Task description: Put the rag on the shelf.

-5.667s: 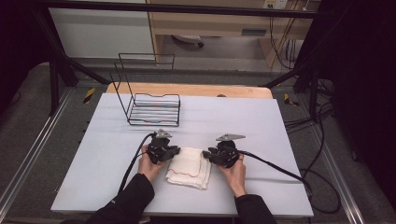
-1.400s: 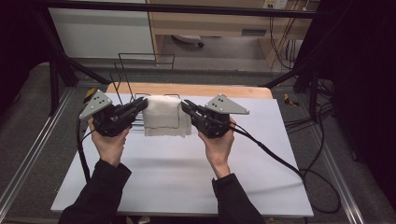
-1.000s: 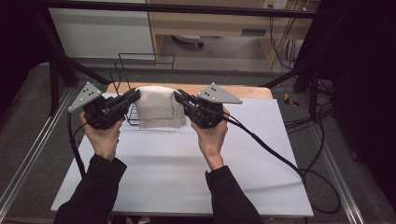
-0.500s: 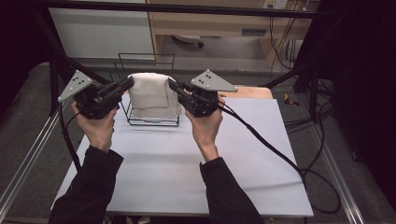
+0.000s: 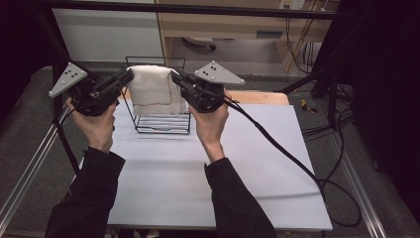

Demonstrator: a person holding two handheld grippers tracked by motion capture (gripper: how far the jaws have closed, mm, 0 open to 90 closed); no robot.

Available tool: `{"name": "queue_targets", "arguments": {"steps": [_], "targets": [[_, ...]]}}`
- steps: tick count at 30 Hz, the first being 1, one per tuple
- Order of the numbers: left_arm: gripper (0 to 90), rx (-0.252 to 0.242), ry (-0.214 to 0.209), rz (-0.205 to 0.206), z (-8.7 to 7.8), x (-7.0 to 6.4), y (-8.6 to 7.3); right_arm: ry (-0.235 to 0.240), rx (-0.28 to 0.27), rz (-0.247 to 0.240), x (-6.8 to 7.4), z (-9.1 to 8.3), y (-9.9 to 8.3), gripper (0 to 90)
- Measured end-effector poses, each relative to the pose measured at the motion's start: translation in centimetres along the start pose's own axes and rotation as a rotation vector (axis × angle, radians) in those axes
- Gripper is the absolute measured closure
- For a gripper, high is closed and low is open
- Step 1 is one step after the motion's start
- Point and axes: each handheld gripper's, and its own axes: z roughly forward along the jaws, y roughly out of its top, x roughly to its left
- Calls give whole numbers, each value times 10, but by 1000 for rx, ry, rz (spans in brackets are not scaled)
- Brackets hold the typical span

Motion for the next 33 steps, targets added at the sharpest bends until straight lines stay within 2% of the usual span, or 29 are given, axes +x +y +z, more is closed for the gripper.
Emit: {"name": "queue_targets", "arguments": {"steps": [17,33], "targets": [[826,-26,38,3,8,14,29,-9,-14,-16,-1,23,29,840],[827,-35,63,5,22,30,42,-21,-21,-14,-8,45,42,840]]}}
